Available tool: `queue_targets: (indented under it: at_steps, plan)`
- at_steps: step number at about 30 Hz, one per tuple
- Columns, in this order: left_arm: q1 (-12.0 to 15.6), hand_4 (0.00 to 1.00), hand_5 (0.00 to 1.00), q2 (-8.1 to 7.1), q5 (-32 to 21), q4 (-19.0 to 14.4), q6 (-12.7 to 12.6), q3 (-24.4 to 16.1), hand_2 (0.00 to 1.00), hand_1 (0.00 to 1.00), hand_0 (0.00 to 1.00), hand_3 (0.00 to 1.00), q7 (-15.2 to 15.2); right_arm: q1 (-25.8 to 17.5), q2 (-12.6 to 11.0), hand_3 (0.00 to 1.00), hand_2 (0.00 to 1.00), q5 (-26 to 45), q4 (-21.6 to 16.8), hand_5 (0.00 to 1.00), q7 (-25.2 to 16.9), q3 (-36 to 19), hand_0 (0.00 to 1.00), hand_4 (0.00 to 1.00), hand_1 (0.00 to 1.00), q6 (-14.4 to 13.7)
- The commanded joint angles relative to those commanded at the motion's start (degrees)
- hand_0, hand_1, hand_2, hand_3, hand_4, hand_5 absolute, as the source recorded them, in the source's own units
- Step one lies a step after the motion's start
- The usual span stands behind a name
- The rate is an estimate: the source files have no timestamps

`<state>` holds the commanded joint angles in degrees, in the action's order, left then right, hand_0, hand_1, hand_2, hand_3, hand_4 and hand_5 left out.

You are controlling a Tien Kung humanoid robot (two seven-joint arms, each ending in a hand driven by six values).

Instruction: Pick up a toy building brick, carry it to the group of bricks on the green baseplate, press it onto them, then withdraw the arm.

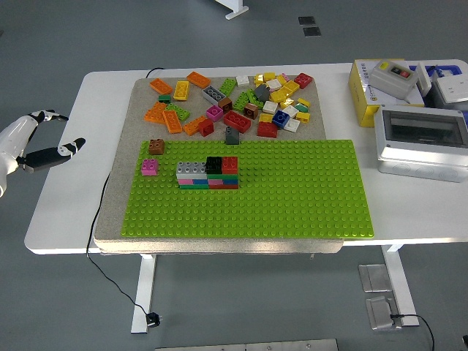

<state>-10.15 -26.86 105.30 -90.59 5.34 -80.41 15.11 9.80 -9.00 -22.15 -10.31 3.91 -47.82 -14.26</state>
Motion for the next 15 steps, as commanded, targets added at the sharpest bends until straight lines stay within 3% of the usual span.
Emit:
queue_targets:
  at_steps: [7, 15]
  plan:
    - [-1.1, 0.764, 0.575, -0.18, 0.3, 2.8, -1.1, 1.8, 0.935, 0.95, 0.998, 0.781, -1.9, -0.4, 0.0, 0.689, 0.707, 0.0, 0.0, 0.788, 0.2, 0.7, 0.703, 0.36, 0.67, -0.2]
    - [-1.2, 0.764, 0.575, 0.73, 1.0, 5.2, -2.5, 2.3, 0.932, 0.947, 0.998, 0.795, -3.6, -0.6, 0.0, 0.689, 0.702, 1.0, 0.0, 0.785, -0.2, 1.7, 0.702, 0.359, 0.671, -0.4]
